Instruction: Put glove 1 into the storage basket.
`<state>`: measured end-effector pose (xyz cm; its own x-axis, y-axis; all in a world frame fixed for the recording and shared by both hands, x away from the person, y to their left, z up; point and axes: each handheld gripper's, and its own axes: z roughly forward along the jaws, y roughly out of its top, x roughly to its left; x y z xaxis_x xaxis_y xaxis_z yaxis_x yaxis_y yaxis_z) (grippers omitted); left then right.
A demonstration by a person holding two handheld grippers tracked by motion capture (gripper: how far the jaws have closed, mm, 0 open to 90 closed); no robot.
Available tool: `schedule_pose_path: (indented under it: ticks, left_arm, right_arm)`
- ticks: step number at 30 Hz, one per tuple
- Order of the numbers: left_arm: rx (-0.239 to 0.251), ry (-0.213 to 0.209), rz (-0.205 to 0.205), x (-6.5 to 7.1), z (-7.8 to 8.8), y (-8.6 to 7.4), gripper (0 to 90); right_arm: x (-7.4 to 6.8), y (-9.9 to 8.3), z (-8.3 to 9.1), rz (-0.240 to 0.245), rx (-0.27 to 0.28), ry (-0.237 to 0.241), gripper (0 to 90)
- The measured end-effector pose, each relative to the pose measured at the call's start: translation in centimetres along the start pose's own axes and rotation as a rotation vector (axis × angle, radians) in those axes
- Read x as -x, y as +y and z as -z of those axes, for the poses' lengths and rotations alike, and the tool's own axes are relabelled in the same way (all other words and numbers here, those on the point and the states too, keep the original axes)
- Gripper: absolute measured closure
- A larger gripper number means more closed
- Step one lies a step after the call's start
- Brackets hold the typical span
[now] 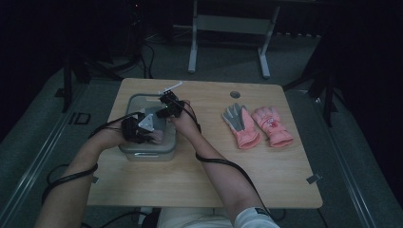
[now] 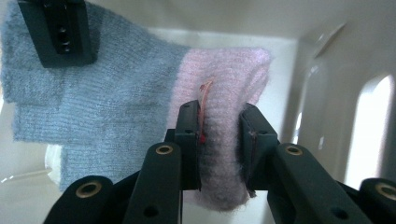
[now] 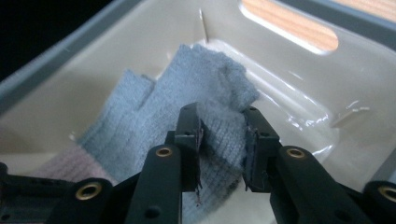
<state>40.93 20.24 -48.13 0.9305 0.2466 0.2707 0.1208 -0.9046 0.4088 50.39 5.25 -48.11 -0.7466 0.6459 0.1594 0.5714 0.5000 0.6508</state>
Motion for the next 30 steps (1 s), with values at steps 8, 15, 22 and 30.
schedule_pose_path:
  ticks: [8, 15, 22, 30]
  left_arm:
    - [-0.049, 0.002, -0.042, 0.0, -1.8, 0.3, 70.9]
    - [-0.073, -0.052, 0.017, -0.4, -2.1, 0.7, 65.2]
    - [-0.081, -0.041, 0.133, -0.9, -1.1, 1.2, 28.5]
    - [0.133, 0.015, 0.244, -0.5, 1.8, 3.0, 7.1]
  right_arm:
    - [0.6, -0.1, -0.4, -0.008, -0.056, -0.023, 61.3]
    - [1.1, -0.6, 1.0, -0.019, -0.008, 0.012, 58.7]
    - [1.3, -0.8, 3.7, -0.007, 0.04, 0.052, 59.2]
    - [2.8, -2.4, 8.6, 0.042, 0.109, 0.036, 60.7]
